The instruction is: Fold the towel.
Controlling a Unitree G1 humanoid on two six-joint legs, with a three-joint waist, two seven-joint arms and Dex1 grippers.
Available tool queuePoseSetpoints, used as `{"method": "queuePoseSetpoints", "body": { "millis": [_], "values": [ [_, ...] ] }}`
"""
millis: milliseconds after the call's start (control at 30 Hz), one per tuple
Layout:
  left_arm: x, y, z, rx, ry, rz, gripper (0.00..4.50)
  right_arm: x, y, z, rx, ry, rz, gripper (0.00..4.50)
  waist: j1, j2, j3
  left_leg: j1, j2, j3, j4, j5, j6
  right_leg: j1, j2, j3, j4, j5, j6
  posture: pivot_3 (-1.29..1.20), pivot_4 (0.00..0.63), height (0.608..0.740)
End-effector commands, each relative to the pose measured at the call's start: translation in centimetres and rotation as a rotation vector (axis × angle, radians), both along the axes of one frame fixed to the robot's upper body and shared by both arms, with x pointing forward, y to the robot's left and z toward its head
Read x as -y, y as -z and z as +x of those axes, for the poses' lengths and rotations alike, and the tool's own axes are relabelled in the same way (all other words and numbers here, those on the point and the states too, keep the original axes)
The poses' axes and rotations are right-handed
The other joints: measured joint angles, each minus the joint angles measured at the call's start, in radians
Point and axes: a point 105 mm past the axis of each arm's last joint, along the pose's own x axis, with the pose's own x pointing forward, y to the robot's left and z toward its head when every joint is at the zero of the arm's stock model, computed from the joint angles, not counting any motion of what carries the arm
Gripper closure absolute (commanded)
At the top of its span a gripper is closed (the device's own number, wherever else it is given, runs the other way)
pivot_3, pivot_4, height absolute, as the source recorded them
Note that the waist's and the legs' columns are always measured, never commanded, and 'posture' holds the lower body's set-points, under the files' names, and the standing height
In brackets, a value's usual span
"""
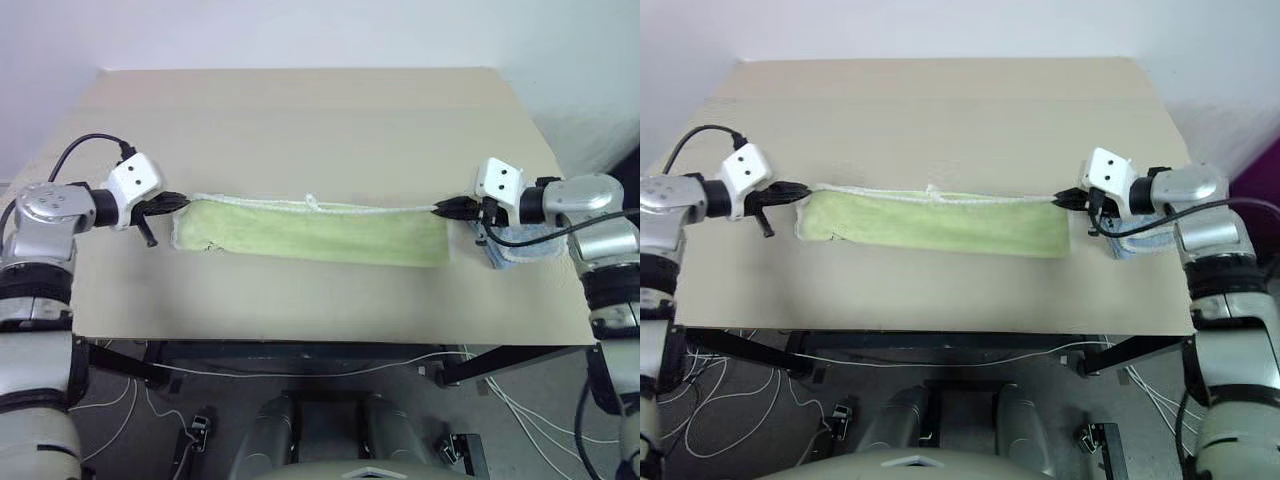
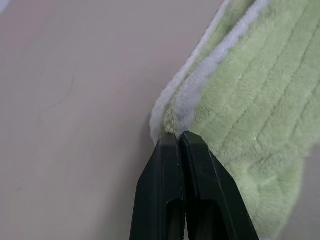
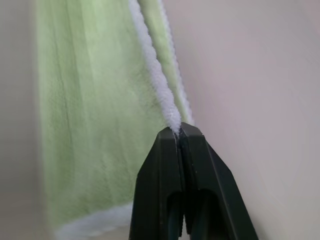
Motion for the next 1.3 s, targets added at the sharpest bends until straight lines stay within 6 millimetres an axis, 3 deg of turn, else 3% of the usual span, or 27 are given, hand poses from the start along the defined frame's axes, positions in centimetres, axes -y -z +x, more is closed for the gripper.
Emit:
{"method": "queuePoseSetpoints", "body": {
  "millis": [33,133,300,500,600,700,967,1000,1133,1200,1300],
  "values": [
    [-0.3,-0.2,0.8,0.036,-0.035,0.052,4.5,0.8,-0.4,1.4,0.059,0.06,-0.023,4.47,0.0,0.0,0.0,0.0,0.0,0.0,0.0,0.0,0.0,0.0,0.0,0.0,0.0,0.0,0.0,0.0,0.15,0.74],
    [0.2,0.2,1.6,0.048,-0.051,0.053,4.5,0.8,0.3,2.3,0.065,0.104,-0.008,4.47,-0.003,0.0,0.0,0.0,0.0,0.0,0.0,0.0,0.0,0.0,0.0,0.0,0.0,0.0,0.0,0.0,0.15,0.74],
    [1.1,0.7,2.2,0.073,-0.057,0.049,4.5,0.6,1.9,2.1,0.047,0.088,-0.029,4.47,-0.002,0.0,0.0,0.0,0.0,0.0,0.0,0.0,0.0,-0.001,0.0,0.0,0.001,0.0,0.0,0.0,0.15,0.74],
    [1.5,1.0,2.5,0.072,-0.077,-0.003,4.5,0.9,2.3,1.9,0.038,0.087,-0.033,4.47,-0.002,0.0,0.0,0.0,0.0,0.0,0.0,0.0,0.0,-0.001,0.0,0.0,0.001,0.0,0.0,0.0,0.15,0.74],
    [1.4,0.9,2.6,0.062,-0.097,-0.054,3.86,1.1,2.0,2.0,0.05,0.106,-0.018,3.87,-0.003,0.0,0.0,0.0,0.0,0.0,0.0,0.0,0.0,-0.001,0.0,0.0,0.001,0.0,0.0,0.0,0.15,0.74],
    [1.3,0.8,2.5,0.059,-0.1,-0.064,2.96,1.5,1.3,2.2,0.08,0.126,-0.002,2.98,-0.003,0.0,0.0,0.0,0.0,0.0,0.0,0.0,0.0,-0.001,0.0,0.0,0.001,0.0,0.0,0.0,0.15,0.74],
    [-1.1,-0.1,2.4,0.121,-0.205,-0.097,0.18,2.9,-2.4,2.2,0.264,0.181,0.021,0.19,-0.003,0.0,0.0,0.0,0.0,0.0,0.0,0.0,0.0,-0.001,0.0,0.0,0.001,0.0,0.0,0.0,0.15,0.74],
    [-1.3,-0.5,2.2,0.132,-0.206,-0.126,0.02,3.1,-3.0,2.1,0.292,0.185,0.027,0.02,-0.002,0.0,0.0,0.0,0.0,0.0,0.0,0.0,0.0,-0.001,0.0,0.0,0.001,0.0,0.0,0.0,0.15,0.74],
    [-2.9,-1.7,1.8,0.179,-0.269,-0.235,0.02,3.4,-4.8,0.5,0.362,0.204,0.13,0.02,0.0,0.0,0.0,-0.001,0.0,-0.001,0.0,0.0,0.0,-0.001,0.0,0.0,0.001,0.0,0.0,0.0,0.15,0.74],
    [-4.0,-2.1,1.3,0.218,-0.301,-0.246,0.02,2.7,-5.6,-1.0,0.32,0.224,0.318,0.02,0.001,0.0,0.0,-0.001,0.0,-0.001,0.0,0.0,0.0,-0.001,0.0,0.0,0.001,0.0,0.0,0.0,0.15,0.74],
    [-5.1,-2.8,0.6,0.271,-0.325,-0.285,0.02,0.8,-5.2,-3.7,0.194,0.222,0.501,0.02,0.003,0.0,0.0,-0.001,0.001,-0.001,0.0,0.0,0.0,-0.001,0.0,0.0,0.002,0.0,0.0,0.0,0.15,0.74]
  ]
}}
